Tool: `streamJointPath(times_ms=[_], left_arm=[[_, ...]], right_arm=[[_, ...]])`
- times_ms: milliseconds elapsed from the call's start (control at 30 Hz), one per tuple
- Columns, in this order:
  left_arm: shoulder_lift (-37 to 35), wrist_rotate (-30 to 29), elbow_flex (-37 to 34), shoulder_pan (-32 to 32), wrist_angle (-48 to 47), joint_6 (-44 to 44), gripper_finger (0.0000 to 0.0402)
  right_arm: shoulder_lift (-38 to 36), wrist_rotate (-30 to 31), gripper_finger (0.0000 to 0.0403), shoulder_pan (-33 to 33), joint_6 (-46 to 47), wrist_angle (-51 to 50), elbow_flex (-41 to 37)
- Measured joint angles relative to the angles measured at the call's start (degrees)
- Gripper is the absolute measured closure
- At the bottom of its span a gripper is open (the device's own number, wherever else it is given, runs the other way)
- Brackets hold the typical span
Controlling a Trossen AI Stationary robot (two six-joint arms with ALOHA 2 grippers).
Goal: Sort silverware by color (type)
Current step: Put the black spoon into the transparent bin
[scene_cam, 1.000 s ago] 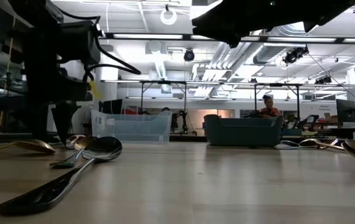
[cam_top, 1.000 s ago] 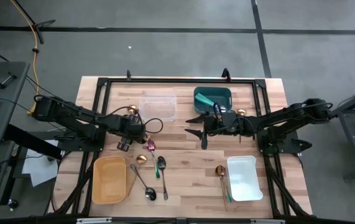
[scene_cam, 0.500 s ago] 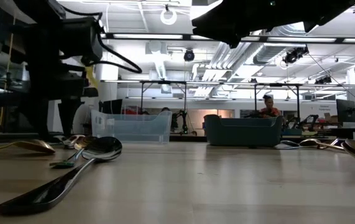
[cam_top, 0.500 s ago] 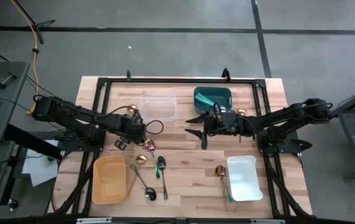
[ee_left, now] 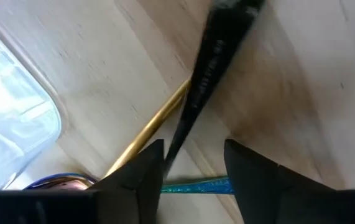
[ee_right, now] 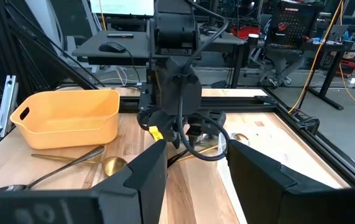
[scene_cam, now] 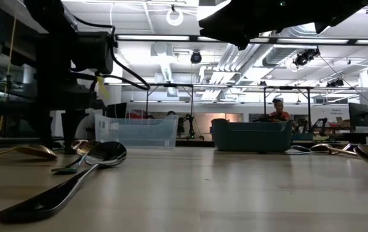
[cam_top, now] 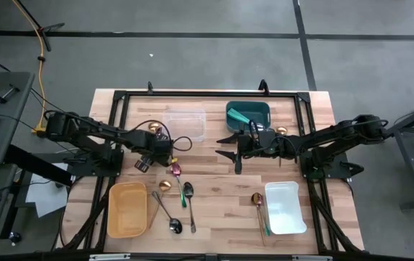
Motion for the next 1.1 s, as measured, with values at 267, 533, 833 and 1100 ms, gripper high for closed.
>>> streamJointPath(times_ms=[267,533,833,1100], left_arm=[[-0.17,1.99,-0.04,-0.05,-0.57,-0.61,0.0370],[0.30,1.89,2.04,-0.01,-2.58,-3.66,0.0390],[-0.03,1.96,12.79,-0.69,-14.70,-8.40,0.0396],[-9.10,8.25,21.53,-3.35,-14.01,-14.60,0.0396]], right_arm=[[0.00,0.00,0.0237,0.00,0.92,0.00,0.00],[0.00,0.00,0.0237,0.00,0.92,0.00,0.00],[0.00,0.00,0.0237,0.00,0.92,0.00,0.00],[0.02,0.00,0.0237,0.01,0.90,-0.11,0.00]])
